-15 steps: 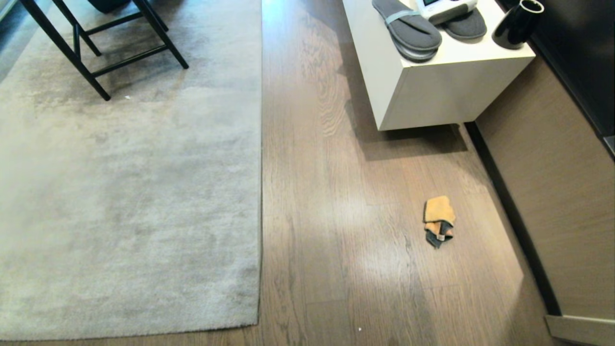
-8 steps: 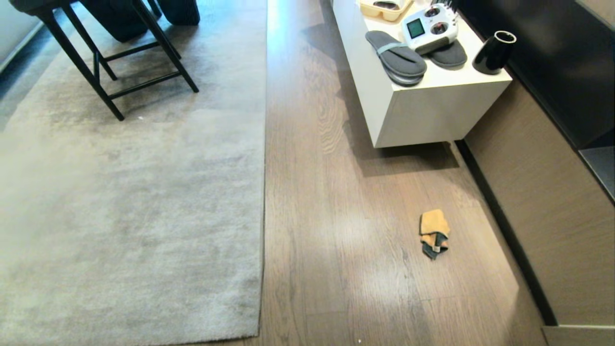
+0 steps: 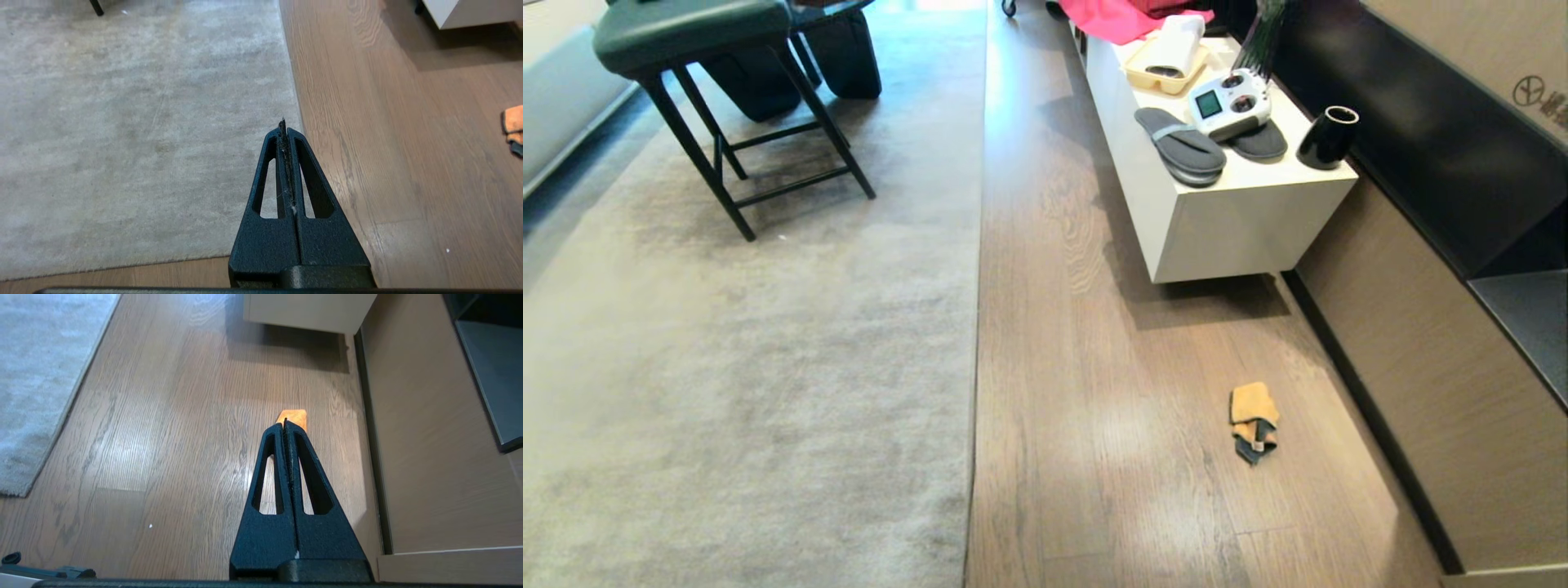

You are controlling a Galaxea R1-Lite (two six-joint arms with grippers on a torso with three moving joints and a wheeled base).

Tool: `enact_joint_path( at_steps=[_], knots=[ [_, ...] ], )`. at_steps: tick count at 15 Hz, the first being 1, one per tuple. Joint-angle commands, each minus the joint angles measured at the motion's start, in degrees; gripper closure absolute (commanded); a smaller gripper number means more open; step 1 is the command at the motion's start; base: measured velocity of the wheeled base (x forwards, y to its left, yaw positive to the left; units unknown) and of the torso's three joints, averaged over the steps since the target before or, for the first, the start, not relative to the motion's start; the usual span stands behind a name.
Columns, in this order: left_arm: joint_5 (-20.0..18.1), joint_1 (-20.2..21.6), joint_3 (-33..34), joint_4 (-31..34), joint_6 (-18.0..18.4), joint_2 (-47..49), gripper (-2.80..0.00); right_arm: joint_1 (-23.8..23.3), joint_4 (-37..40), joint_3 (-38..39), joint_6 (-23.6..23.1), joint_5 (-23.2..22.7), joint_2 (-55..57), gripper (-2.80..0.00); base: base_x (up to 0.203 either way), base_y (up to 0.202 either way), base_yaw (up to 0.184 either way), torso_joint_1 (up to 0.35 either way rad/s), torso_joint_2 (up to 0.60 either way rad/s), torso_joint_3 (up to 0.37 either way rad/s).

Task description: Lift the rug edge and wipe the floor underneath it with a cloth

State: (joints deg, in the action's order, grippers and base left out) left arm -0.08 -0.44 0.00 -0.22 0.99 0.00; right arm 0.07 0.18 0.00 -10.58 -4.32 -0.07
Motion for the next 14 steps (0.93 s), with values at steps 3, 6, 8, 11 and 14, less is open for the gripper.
enact_joint_path(
  at_steps=[3,6,8,11,14],
  knots=[
    [-0.01,0.0,0.0,-0.04,0.07,0.0,0.0,0.01,-0.01,0.0,-0.14,-0.08,0.07,0.0,0.0,0.0,0.0,0.003,0.0,0.197],
    [-0.01,0.0,-0.01,-0.04,-0.02,0.0,0.0,0.01,-0.01,0.0,-0.09,-0.08,0.07,0.0,0.0,0.0,0.0,0.0,0.0,0.201],
    [-0.01,0.0,0.0,-0.04,-0.02,0.0,0.0,0.01,-0.01,0.0,-0.06,-0.08,0.07,0.0,0.0,0.0,0.0,0.002,0.0,0.2],
    [-0.01,0.0,-0.08,-0.04,-0.02,0.0,0.0,0.01,-0.01,0.0,-0.07,-0.08,0.07,0.0,0.0,0.0,0.0,0.006,0.0,0.201],
    [-0.01,0.0,-0.07,-0.04,0.07,0.0,0.0,0.01,-0.01,0.0,-0.08,-0.01,0.07,0.0,0.0,0.0,0.0,0.005,0.0,0.201]
  ],
)
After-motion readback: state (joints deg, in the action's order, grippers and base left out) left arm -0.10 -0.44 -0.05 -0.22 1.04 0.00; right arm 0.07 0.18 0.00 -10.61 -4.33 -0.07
